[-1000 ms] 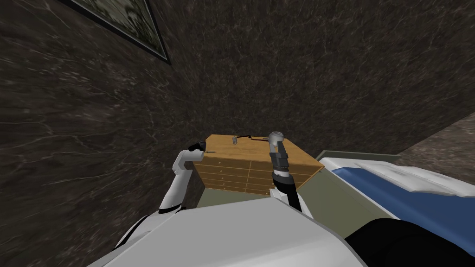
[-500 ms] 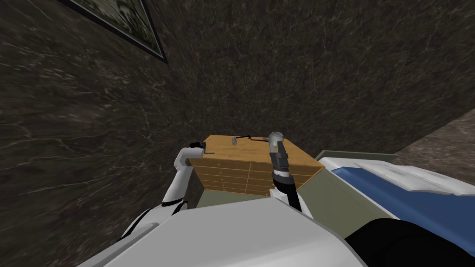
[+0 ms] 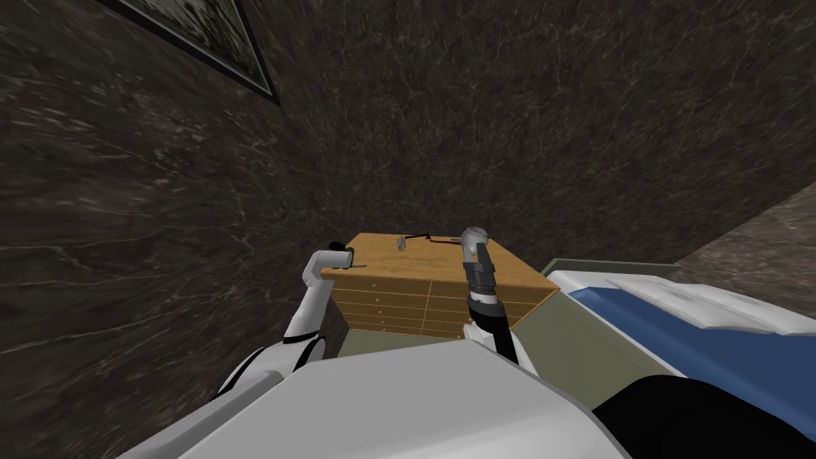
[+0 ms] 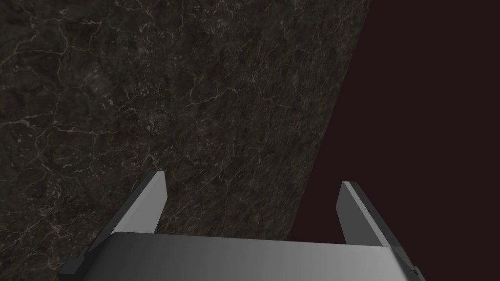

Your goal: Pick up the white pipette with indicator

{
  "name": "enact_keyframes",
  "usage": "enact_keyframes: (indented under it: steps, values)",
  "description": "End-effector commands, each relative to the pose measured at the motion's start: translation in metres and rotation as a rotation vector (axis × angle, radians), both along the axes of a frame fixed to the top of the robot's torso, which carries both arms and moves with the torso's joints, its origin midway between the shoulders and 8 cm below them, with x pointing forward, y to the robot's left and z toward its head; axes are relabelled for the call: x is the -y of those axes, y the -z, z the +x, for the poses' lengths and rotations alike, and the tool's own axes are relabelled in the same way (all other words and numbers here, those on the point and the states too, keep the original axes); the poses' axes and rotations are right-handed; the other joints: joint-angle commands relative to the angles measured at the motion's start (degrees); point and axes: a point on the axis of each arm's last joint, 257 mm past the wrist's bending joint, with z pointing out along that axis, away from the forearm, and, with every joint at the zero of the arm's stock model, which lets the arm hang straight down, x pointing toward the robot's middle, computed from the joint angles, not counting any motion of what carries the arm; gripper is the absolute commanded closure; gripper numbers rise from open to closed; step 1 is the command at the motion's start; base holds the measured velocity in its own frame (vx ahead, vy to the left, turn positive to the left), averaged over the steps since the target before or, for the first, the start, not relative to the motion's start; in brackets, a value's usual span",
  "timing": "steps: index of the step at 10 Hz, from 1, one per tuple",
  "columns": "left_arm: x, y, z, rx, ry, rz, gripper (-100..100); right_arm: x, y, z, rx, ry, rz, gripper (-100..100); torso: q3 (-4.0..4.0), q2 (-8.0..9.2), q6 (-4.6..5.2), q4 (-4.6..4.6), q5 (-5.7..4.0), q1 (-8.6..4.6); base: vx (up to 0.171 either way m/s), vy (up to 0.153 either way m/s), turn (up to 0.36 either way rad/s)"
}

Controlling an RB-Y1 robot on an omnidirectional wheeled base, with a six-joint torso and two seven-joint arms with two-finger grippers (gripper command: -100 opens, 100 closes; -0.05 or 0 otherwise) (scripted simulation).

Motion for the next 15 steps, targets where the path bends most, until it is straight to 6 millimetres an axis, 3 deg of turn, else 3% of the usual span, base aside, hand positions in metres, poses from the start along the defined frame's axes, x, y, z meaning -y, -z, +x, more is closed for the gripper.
enact_keyframes:
  steps: [1,15]
  values:
    - [-0.002,0.011,-0.003,-0.065,-0.007,-0.011,-100,0.000,0.000,0.000,0.000,0.000,0.000,0,0.00,0.00,0.00,0.00,0.00,0.00,0.055,0.007,-0.029]
    - [-0.002,0.066,-0.061,-0.481,-0.040,-0.094,-100,0.000,0.000,0.000,0.000,0.000,0.000,0,-0.02,-0.02,0.00,-0.01,0.01,0.04,0.049,0.006,-0.020]
